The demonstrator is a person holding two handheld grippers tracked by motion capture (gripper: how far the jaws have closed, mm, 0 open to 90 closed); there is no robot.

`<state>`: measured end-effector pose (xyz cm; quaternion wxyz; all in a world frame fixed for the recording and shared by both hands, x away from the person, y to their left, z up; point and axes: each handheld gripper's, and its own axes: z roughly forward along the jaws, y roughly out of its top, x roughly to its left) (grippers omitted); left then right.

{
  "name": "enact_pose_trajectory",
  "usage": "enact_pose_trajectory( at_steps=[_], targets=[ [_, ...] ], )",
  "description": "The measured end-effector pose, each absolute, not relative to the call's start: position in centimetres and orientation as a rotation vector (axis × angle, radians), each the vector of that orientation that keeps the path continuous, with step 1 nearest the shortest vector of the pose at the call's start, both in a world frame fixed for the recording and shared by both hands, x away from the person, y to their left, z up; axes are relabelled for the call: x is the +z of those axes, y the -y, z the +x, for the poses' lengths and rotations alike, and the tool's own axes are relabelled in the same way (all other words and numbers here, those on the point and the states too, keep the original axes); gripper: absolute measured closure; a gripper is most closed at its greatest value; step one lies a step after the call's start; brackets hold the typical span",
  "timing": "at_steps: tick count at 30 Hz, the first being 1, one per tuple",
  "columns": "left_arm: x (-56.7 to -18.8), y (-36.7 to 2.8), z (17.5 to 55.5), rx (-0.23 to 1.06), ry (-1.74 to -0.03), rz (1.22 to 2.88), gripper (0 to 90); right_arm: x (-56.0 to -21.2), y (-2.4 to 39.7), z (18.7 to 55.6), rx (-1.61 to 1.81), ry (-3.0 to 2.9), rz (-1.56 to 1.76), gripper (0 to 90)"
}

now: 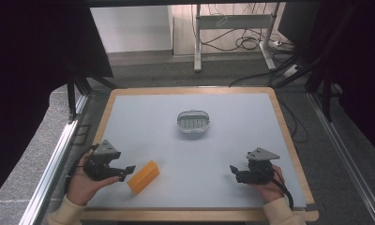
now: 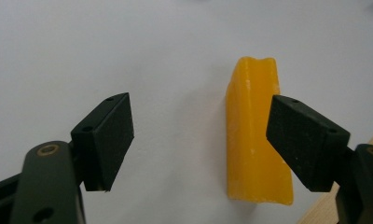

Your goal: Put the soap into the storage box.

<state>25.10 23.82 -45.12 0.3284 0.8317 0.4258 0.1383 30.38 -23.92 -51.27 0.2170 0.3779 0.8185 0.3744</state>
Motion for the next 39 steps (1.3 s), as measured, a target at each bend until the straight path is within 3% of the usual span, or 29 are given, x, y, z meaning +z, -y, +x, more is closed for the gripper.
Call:
enact_pose_trajectory(
  at_steps=[39],
  targets=[
    [-48.0,-18.6,25.9,0.319,-1.068,2.358,27.2,-51.2,23.9,30.3,1.026,-2.271,1.031,12.8]
  ],
)
